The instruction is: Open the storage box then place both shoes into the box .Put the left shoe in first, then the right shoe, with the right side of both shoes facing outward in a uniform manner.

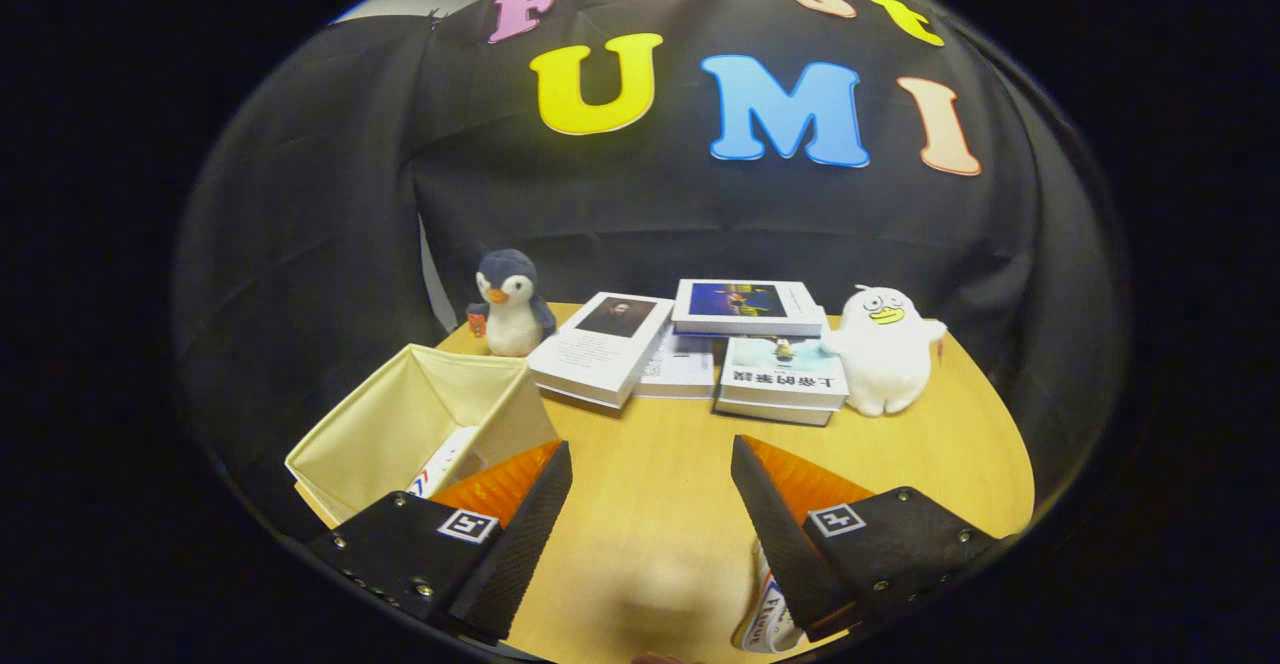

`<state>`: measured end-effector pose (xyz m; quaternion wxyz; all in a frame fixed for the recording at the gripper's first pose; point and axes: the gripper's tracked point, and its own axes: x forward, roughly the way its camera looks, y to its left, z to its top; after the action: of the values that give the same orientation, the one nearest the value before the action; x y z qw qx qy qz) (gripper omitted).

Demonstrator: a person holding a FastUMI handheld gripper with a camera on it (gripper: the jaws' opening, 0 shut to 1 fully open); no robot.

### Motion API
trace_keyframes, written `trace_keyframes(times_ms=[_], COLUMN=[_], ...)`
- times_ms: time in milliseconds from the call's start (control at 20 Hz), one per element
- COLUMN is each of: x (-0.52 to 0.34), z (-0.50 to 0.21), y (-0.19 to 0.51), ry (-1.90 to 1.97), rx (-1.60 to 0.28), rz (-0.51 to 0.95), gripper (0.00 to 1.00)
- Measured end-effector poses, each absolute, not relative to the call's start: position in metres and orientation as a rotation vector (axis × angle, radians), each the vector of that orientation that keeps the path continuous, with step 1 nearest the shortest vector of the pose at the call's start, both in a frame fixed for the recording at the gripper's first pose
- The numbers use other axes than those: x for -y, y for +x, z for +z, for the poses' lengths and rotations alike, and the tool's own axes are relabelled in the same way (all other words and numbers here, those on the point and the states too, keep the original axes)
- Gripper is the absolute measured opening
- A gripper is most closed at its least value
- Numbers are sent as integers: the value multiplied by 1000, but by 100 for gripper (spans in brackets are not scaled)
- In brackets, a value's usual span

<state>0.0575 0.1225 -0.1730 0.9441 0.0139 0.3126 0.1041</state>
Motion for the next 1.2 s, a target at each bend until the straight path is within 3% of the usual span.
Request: trace_keyframes(times_ms=[500, 950, 1200], x=[2, 23, 24], z=[-244, -303, -328], y=[17, -25, -35], ry=[58, 70, 22], rx=[-796, -981, -1067], rz=[6, -10, -12], gripper=[97, 97, 90])
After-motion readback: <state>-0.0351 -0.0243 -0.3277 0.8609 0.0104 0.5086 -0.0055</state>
